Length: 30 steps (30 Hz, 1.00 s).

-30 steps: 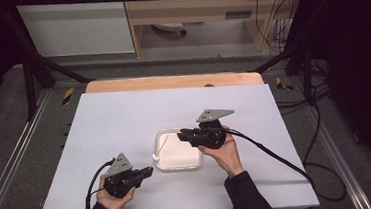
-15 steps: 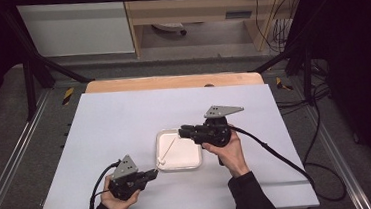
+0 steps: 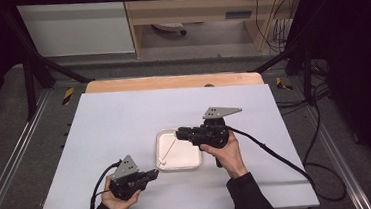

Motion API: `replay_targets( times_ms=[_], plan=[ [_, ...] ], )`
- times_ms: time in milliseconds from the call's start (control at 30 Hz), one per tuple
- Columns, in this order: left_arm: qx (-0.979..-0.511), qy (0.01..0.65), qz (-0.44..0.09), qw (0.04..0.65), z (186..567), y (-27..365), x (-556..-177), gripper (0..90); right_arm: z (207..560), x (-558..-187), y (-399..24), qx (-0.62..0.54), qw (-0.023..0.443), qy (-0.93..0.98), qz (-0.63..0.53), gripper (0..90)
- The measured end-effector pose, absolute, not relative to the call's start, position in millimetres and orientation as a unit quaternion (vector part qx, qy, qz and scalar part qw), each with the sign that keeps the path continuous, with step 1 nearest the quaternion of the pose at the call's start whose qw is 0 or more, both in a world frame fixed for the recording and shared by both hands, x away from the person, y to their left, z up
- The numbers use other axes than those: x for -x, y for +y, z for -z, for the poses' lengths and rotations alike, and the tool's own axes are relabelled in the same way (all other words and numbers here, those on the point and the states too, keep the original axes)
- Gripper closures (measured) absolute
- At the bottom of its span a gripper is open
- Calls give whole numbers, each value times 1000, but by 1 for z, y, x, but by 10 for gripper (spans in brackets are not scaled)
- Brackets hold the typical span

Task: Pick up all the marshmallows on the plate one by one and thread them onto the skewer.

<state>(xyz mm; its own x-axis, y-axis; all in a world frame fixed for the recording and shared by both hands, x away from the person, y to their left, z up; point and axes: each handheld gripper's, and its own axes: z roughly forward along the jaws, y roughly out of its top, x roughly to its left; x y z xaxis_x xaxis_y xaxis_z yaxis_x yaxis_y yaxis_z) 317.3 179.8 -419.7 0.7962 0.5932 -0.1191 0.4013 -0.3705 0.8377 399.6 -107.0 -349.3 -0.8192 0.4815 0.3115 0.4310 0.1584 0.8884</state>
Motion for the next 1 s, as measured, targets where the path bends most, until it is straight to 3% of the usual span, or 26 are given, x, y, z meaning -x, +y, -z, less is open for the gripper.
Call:
replay_targets(
  times_ms=[1000],
  plan=[
    [-827,310,-107,457,422,178,-317,888,359,-394,-99,-292,-3,770,-567,808]
  ],
)
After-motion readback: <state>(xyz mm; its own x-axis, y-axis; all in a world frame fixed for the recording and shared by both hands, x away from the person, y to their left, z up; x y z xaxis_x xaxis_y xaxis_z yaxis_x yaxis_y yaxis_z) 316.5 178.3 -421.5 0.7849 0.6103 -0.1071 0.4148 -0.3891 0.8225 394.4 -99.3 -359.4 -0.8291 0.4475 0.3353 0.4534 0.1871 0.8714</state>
